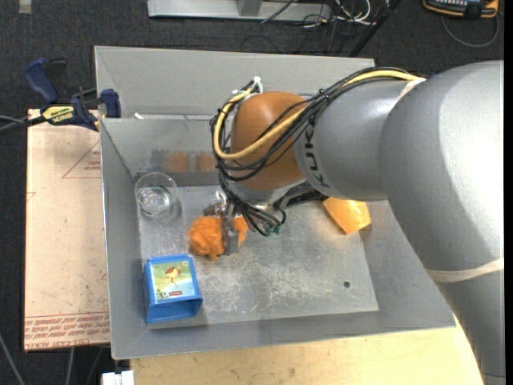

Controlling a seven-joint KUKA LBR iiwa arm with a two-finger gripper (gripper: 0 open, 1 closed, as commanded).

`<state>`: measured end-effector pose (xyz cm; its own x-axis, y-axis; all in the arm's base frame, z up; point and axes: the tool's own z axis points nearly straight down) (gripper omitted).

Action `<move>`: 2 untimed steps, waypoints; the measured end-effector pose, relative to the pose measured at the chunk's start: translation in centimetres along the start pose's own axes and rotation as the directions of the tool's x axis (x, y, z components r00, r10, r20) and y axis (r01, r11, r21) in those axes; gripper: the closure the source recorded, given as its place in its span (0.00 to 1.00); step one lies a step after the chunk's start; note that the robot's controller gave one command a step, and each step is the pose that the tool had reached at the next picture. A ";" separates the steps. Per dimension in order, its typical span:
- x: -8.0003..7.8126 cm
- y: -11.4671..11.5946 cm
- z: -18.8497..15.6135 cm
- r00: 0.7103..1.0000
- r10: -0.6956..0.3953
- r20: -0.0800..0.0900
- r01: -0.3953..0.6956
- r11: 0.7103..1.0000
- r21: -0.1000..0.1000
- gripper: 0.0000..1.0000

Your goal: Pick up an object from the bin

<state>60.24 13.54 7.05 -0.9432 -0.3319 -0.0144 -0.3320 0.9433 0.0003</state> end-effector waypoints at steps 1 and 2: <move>0.0 0.0 -0.1 1.000 0.000 0.000 0.000 1.000 0.000 1.00; 0.0 0.0 -0.5 1.000 0.001 0.000 -0.001 1.000 -0.001 1.00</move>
Offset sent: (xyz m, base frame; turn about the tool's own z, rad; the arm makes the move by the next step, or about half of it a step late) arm 0.0000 0.0001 0.0153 0.0000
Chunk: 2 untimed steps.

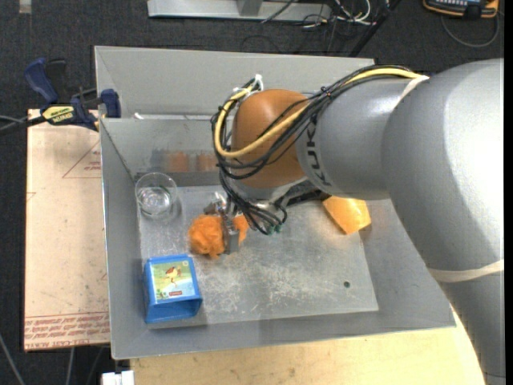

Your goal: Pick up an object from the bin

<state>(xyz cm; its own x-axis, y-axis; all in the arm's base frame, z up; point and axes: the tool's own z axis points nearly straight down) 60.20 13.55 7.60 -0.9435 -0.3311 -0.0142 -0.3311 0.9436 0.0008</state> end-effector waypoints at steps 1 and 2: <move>0.0 0.0 -0.4 1.000 0.000 0.001 0.000 1.000 0.000 1.00; 0.1 0.0 -1.1 1.000 0.000 -0.004 0.000 1.000 0.000 1.00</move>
Offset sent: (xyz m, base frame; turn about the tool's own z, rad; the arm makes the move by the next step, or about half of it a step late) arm -0.0001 0.0001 0.0939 0.0000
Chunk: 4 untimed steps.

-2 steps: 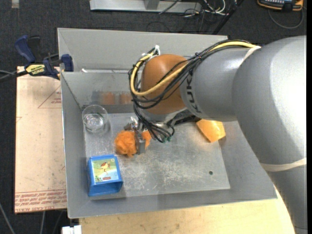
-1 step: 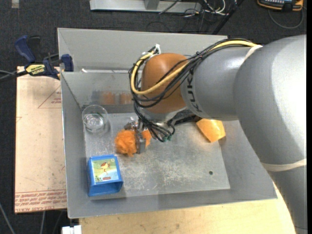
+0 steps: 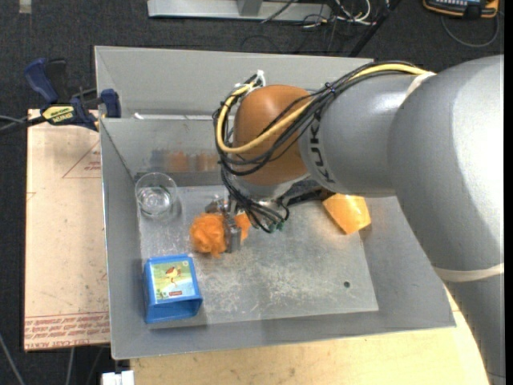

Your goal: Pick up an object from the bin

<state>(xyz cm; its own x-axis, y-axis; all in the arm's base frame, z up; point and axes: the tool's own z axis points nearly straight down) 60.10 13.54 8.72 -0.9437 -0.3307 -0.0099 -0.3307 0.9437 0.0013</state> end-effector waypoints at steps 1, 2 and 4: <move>0.1 0.0 -2.0 1.000 0.001 -0.004 -0.001 1.000 -0.001 1.00; -0.1 0.0 -4.1 1.000 0.000 0.004 0.000 1.000 0.001 1.00; -0.3 0.0 -6.6 1.000 0.001 0.008 -0.001 1.000 0.001 1.00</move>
Offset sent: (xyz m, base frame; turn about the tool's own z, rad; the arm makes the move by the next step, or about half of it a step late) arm 0.0000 0.0000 0.0073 0.0000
